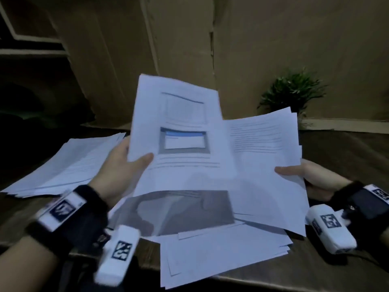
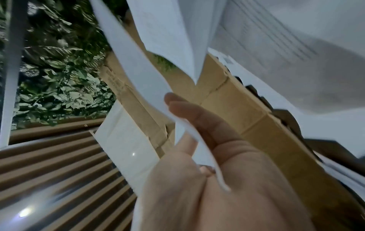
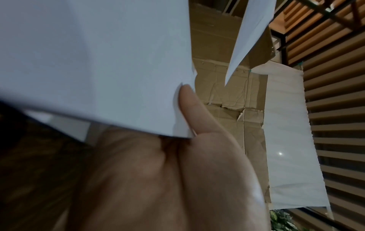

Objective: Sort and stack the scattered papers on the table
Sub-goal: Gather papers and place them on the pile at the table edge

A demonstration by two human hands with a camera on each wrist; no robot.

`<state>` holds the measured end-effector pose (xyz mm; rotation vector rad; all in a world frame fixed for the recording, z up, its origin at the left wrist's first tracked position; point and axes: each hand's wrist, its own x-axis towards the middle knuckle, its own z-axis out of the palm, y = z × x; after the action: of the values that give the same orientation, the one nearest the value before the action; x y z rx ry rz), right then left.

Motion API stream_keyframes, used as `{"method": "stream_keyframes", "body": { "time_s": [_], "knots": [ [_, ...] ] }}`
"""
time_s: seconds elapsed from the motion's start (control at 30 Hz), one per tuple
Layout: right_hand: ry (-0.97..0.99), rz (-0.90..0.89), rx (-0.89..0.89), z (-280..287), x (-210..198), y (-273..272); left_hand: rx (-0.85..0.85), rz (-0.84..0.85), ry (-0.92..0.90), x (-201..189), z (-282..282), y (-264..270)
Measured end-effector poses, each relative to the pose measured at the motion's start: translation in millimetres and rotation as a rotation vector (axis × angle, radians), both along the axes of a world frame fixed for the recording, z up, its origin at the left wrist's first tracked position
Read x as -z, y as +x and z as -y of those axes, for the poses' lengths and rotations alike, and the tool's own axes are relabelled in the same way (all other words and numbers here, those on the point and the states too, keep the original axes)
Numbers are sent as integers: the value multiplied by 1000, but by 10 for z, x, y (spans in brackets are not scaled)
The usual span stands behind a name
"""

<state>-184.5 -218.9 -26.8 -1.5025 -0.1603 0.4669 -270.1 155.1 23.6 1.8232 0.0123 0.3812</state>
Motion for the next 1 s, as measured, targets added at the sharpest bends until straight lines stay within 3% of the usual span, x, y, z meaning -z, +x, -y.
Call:
{"method": "stream_keyframes", "body": {
  "time_s": [0.13,0.23,0.33,0.47,0.53,0.6,0.77,0.87,1.0],
  "knots": [
    [107,-16,-4,0,23,-2,105,-140,94,167,464,345],
    [221,-94,107,-10,17,17,143,-258,242,274,719,475],
    [312,-130,92,16,22,49,255,-281,307,299,859,519],
    [147,-84,8,8,44,30,472,-389,286,241,905,486],
    [104,26,52,19,48,61,412,-417,274,190,797,487],
    [207,118,156,84,32,118,262,-443,291,144,541,520],
    [522,71,364,341,49,242,-108,-596,663,199,-237,553],
    [607,2,410,416,88,294,-100,-673,678,309,-400,567],
    [622,-78,421,462,93,303,-105,-646,570,316,-368,605]
  ]
}}
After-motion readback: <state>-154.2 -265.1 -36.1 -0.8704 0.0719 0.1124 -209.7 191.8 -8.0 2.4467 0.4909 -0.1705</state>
